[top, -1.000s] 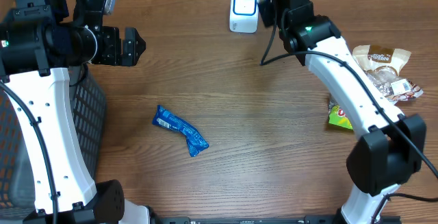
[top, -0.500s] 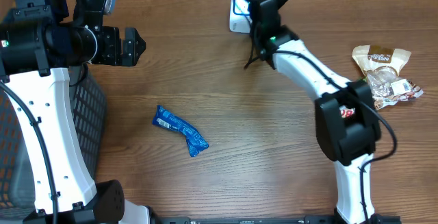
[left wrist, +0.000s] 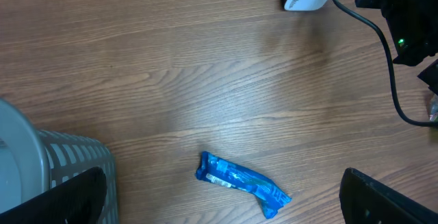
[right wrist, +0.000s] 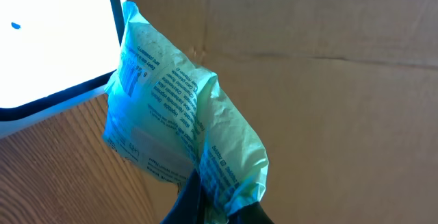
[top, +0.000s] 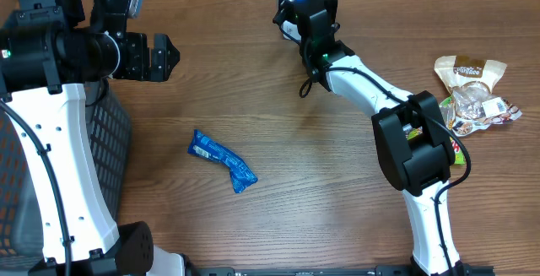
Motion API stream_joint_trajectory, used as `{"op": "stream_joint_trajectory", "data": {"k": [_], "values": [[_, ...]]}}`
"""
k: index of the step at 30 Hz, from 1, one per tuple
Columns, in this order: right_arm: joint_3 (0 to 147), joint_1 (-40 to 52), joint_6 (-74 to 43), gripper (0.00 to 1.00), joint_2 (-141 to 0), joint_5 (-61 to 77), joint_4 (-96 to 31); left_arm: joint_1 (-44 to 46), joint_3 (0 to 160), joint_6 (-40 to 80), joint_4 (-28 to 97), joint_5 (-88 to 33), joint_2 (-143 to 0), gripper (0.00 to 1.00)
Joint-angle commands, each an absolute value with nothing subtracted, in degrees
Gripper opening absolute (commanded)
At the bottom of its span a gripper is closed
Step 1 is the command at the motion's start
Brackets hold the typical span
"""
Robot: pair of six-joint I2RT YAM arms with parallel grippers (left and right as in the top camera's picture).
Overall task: Scan the item barcode
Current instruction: 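Lift the light-blue packet and hold it to the scanner face, then carry the light-blue packet right and drop it beside the green packet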
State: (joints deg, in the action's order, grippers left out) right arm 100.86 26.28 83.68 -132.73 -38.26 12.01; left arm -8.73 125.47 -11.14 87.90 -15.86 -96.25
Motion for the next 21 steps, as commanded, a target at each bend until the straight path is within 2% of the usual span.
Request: {"op": "stream_joint_trajectory", "data": {"k": [1,7,21], "values": [[101.6,26.2,84.53,0.04,-132.27,-37.58,12.78,-8.64,126.48,-11.57,87.83,-16.49,-96.27,0.99],[101.6,26.2,88.68,0.04,-132.27,-37.43,12.8,-8.64,126.48,-11.57,87.83,-16.49,-96.27,1.0],[101.6,26.24,88.77,0.04,-132.25,-37.45,12.8,-8.64,126.48,-11.57,87.83,-16.49,-96.27,1.0]]}}
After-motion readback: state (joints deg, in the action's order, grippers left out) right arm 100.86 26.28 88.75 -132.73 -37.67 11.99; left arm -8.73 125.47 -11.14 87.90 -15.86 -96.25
